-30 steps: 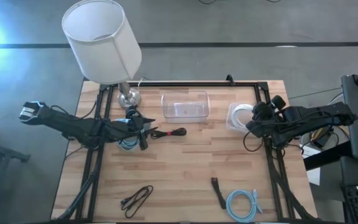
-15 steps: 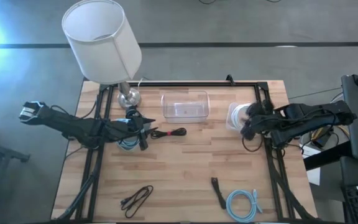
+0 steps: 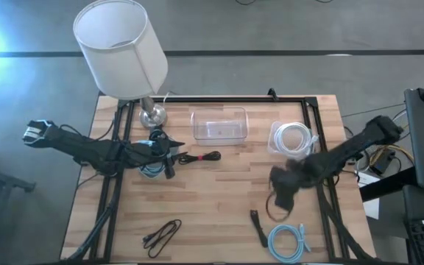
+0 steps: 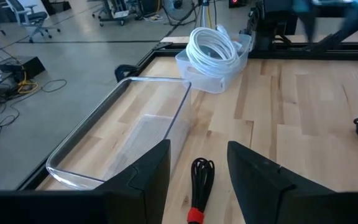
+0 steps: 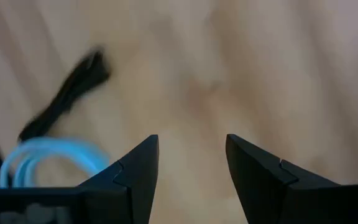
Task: Pick & Place USB Port
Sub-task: Put the blue USB cable into the gray bin
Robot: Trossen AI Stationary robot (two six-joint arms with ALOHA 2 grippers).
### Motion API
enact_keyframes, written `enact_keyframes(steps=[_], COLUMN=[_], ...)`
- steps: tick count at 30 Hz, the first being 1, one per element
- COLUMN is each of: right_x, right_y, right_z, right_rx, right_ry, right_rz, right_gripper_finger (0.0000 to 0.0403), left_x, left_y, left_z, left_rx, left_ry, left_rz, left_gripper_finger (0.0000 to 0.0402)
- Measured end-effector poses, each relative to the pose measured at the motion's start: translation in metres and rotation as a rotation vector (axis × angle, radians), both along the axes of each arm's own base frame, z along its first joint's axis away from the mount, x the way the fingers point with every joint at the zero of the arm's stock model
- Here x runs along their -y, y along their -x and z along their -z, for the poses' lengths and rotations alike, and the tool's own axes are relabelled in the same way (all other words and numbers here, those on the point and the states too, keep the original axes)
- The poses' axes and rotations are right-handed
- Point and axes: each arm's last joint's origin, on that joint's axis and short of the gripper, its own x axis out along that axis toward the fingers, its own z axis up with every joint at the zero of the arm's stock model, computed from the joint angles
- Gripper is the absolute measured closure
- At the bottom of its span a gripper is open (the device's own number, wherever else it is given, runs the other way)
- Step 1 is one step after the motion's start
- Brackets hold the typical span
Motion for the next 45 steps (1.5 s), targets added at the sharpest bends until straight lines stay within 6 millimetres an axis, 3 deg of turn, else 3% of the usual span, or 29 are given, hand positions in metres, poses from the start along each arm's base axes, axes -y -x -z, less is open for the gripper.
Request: enact_keyframes(steps=[9, 17, 22, 31, 38, 45], right_x=[-0.078, -0.126, -0.134, -0.127, -0.128, -0.120], right_y=[-0.006, -0.023, -0.029, -0.022, -0.025, -0.017], right_z=[0.041, 0.062, 0.075, 0.089, 0.104, 0.114], right_rx=[-0.291, -0.366, -0.412, -0.464, -0.360, -0.353], right_ry=[-0.065, -0.037, -0.014, 0.035, -0.004, 0.046], right_rz=[-0.020, -0.076, -0.119, -0.082, -0.121, -0.170], right_gripper_finger=[0.0218, 0.0219, 0.0218, 0.0218, 0.0220, 0.0274], left_x=[0.000, 0.000, 0.000, 0.000, 0.000, 0.000], left_y=[0.000, 0.000, 0.000, 0.000, 0.000, 0.000], left_z=[0.000, -0.001, -0.001, -0.001, -0.001, -0.001], left_rx=[0.005, 0.010, 0.010, 0.011, 0.011, 0.011], left_ry=[0.006, 0.009, 0.009, 0.011, 0.012, 0.011], left_rz=[-0.001, -0.002, -0.002, -0.002, -0.002, -0.002], left_gripper_finger=[0.0238, 0.0238, 0.0238, 0.0238, 0.0238, 0.0238])
